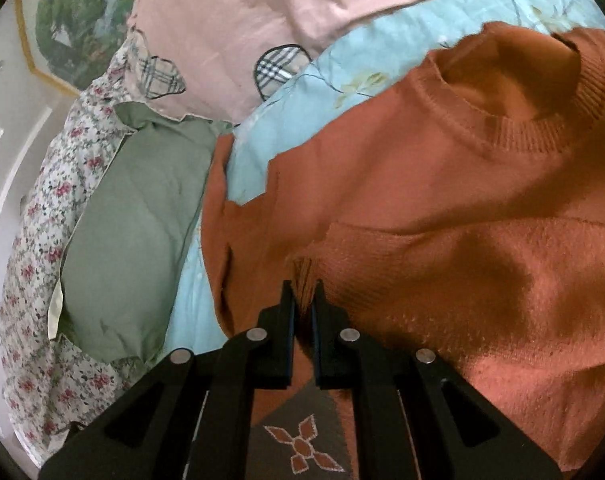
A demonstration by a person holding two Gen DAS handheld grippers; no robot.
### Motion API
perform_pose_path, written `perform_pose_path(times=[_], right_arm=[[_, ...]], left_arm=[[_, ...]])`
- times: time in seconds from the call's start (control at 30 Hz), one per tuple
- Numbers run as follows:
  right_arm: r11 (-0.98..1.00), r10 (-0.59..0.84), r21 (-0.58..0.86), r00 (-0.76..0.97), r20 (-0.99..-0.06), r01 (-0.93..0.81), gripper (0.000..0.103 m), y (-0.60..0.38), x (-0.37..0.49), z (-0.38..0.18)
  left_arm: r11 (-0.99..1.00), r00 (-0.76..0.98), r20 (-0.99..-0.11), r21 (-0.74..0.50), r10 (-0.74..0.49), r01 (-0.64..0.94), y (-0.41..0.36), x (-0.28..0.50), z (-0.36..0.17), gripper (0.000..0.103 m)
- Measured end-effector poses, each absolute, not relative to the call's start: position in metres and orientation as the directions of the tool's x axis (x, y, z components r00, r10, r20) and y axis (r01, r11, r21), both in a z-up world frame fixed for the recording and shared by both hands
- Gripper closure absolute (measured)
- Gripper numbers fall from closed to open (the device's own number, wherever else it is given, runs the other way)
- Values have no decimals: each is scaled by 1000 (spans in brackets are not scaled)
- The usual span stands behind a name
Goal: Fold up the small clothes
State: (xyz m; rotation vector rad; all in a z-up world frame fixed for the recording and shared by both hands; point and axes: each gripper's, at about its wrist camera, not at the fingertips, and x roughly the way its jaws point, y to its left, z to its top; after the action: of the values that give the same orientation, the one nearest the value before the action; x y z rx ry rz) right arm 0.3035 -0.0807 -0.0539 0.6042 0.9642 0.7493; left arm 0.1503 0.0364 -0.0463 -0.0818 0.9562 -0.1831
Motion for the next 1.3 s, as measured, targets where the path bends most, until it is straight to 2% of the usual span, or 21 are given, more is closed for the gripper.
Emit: perform_pose_path(times=[0.03,0.07,0.1,0.13,0.4,0.53,0.67,0.7,0.73,0.77,0.83,0.93,1.03,1.13,1.23,1.3], right_arm=[[591,797,752,352,-490,-292,91,-80,304,-53],[572,813,767,325,-484,-289,83,-78,306,-54],[559,823,779,306,-480,-282,74,-77,307,-55],[547,830,789,299,-471,-278,58,-79,306,-55],[596,762,766,471,-445,-240,56,-170,256,-28],[634,700,753,545,-462,-177,56,-217,221,-27],[660,642,744,590,-490,-100,56,-251,192,-36],[661,631,746,598,-495,-81,56,-257,188,-38],[663,621,746,603,-501,-63,56,-263,186,-40],[666,616,743,606,-504,-58,56,-267,184,-41],[684,594,727,617,-516,-51,56,-276,182,-38],[718,557,694,635,-535,-45,56,-292,177,-31],[777,476,630,664,-577,-9,56,-313,175,-25],[815,404,577,673,-620,42,56,-332,184,-24],[848,347,525,675,-651,70,56,-345,202,-25],[872,312,481,660,-683,85,56,-351,223,-28]], left_arm=[[980,563,-802,-156,-197,120,36,152,-46,1],[980,563,-802,-160,-201,121,35,153,-47,1],[978,562,-800,-168,-209,125,33,155,-47,1],[975,562,-797,-177,-220,131,31,158,-47,1],[946,539,-778,-281,-323,162,17,214,-56,1],[919,492,-780,-369,-387,139,17,266,-74,2],[909,500,-764,-390,-407,145,10,301,-76,3],[899,498,-752,-408,-431,161,5,308,-75,10],[895,497,-748,-413,-439,169,2,311,-76,29],[897,497,-751,-405,-436,174,-1,314,-77,41],[921,514,-766,-345,-387,180,-9,319,-76,95],[910,542,-734,-371,-410,186,1,314,-63,100],[937,642,-689,-319,-335,146,27,301,-39,100],[958,666,-701,-274,-256,79,50,306,-40,100],[942,638,-713,-330,-292,63,66,312,-50,100],[945,655,-702,-321,-280,60,66,310,-48,100]])
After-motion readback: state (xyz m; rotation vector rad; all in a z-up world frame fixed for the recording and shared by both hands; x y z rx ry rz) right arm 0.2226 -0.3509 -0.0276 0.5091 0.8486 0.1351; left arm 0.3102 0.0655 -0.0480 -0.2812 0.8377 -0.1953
